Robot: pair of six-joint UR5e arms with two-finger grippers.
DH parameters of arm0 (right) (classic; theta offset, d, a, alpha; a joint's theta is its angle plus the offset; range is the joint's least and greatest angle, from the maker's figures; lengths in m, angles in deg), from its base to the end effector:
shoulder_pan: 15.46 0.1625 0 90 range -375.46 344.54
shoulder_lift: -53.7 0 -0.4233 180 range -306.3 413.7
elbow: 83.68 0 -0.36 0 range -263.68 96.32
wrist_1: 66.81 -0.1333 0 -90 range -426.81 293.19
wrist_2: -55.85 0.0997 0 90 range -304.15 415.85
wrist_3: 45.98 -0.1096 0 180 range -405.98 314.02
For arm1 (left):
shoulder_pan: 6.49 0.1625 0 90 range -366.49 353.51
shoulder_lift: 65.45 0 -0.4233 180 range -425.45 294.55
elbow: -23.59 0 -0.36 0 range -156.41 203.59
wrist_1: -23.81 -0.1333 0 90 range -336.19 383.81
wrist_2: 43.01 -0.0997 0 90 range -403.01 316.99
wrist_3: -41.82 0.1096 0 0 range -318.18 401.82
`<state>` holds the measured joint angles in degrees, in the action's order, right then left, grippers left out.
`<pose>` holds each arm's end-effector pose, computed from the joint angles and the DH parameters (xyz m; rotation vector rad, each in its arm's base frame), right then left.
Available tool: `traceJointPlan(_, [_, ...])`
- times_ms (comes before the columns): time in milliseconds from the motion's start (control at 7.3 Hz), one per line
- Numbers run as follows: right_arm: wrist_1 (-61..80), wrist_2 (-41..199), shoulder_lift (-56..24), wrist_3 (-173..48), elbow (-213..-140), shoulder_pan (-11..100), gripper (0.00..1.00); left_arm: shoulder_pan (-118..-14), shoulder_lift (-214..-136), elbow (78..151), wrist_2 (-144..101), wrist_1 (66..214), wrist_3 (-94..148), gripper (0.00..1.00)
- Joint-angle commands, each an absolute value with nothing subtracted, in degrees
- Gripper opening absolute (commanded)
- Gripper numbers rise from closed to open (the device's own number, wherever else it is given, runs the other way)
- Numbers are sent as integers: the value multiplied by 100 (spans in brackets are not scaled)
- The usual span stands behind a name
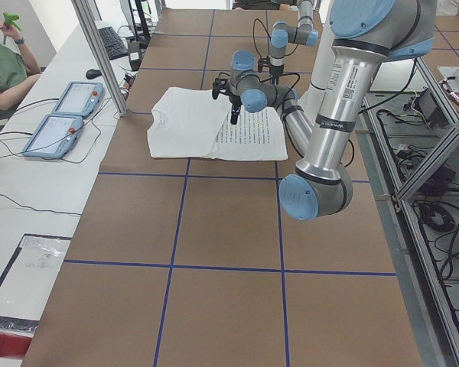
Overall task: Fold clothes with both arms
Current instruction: 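Position both grippers at the hem corners nearest the robot and grasp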
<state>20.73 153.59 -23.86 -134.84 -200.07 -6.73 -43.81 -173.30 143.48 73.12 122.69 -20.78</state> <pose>-0.4942 -0.1958 0.3659 -0.0668 -0.7281 0.0778 0.3531 -0.3761 0.2699 0.1659 1.0413 0.0685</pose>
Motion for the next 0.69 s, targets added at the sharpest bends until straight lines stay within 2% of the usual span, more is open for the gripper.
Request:
traceJointPlan(0, [2073,15367,-2391,-13484,-20022,-676,5,-4367,-17330,14348,7319,12269,-2084,100])
traceJointPlan(137, [2082,15367,-2400,-13484,-20031,-676,0,-4367,-17330,14348,7319,12269,-2093,100])
traceJointPlan(548, [2064,15210,-2374,-13894,-20224,-676,0,-3781,-16919,14409,6987,12339,-3170,99])
